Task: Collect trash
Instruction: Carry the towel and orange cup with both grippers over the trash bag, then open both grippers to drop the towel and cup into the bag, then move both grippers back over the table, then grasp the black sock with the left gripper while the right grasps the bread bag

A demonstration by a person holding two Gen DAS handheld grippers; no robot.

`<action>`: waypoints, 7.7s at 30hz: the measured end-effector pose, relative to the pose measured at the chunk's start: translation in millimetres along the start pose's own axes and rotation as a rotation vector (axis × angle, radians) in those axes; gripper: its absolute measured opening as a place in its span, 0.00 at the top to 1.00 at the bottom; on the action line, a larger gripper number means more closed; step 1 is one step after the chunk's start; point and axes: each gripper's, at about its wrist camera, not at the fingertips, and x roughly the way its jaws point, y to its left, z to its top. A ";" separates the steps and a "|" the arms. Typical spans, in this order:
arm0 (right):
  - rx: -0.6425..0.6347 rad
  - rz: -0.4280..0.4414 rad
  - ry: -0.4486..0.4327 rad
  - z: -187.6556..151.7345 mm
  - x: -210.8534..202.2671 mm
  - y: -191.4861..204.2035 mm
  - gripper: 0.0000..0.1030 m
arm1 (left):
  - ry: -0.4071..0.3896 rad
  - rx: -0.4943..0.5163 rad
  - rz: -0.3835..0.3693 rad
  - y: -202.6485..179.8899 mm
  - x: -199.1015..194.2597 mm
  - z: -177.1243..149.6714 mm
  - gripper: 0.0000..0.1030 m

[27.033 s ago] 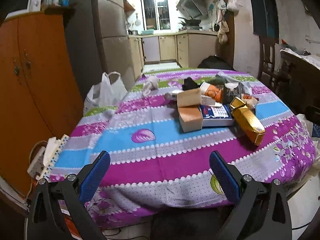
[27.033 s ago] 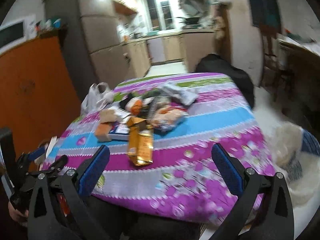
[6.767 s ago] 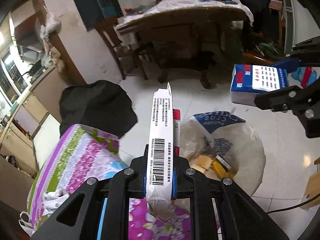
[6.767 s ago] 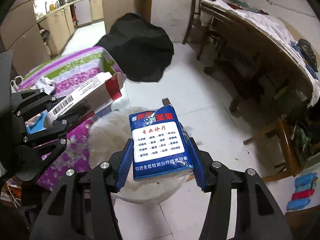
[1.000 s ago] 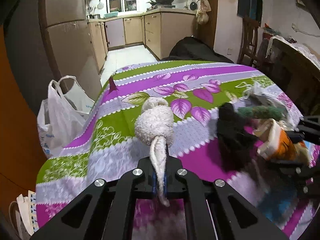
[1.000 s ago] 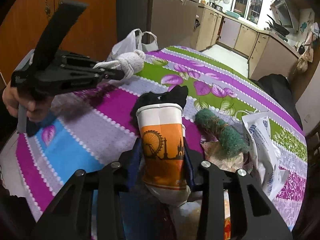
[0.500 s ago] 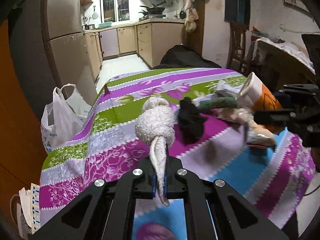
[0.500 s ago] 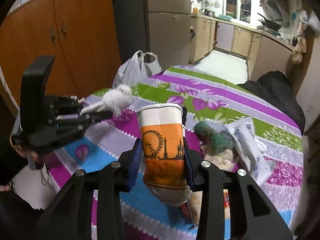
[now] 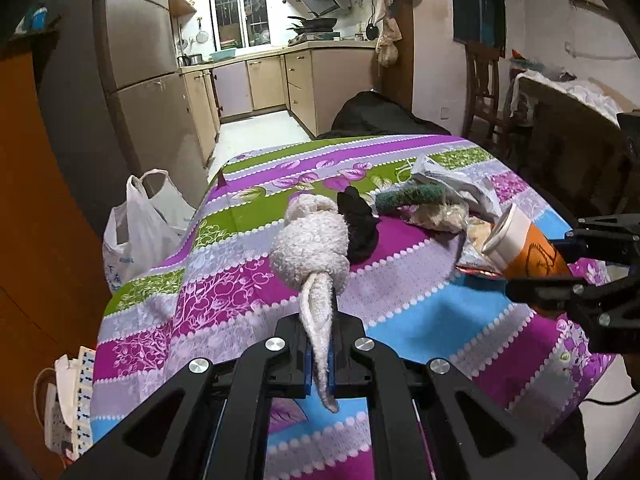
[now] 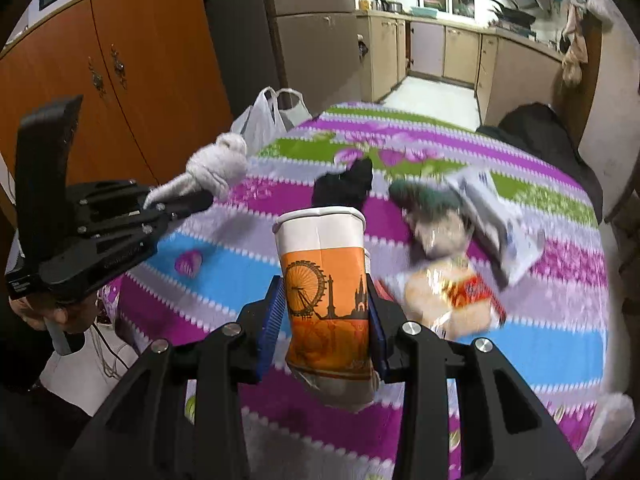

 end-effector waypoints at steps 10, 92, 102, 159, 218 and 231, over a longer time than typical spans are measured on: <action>0.040 -0.066 -0.029 -21.1 -29.5 -10.6 0.65 | -0.030 0.099 0.019 -50.1 -18.7 -0.5 0.95; 0.670 -0.486 0.284 -199.6 -213.5 -317.4 0.59 | 0.198 0.703 -0.665 -521.3 81.5 48.8 0.93; 0.688 -0.494 0.280 -200.6 -212.5 -319.9 0.51 | 0.203 0.691 -0.685 -515.9 81.3 52.6 0.70; 0.546 -0.426 -0.011 -135.9 -103.5 -187.9 0.51 | 0.031 0.295 -0.325 -256.8 49.7 48.8 0.65; 0.354 -0.241 -0.002 -14.9 64.1 -87.8 0.09 | 0.099 -0.218 -0.178 1.1 102.6 0.2 0.48; 0.336 -0.183 -0.052 -29.3 52.5 -84.6 0.46 | 0.104 -0.182 -0.170 -18.6 97.2 -0.5 0.48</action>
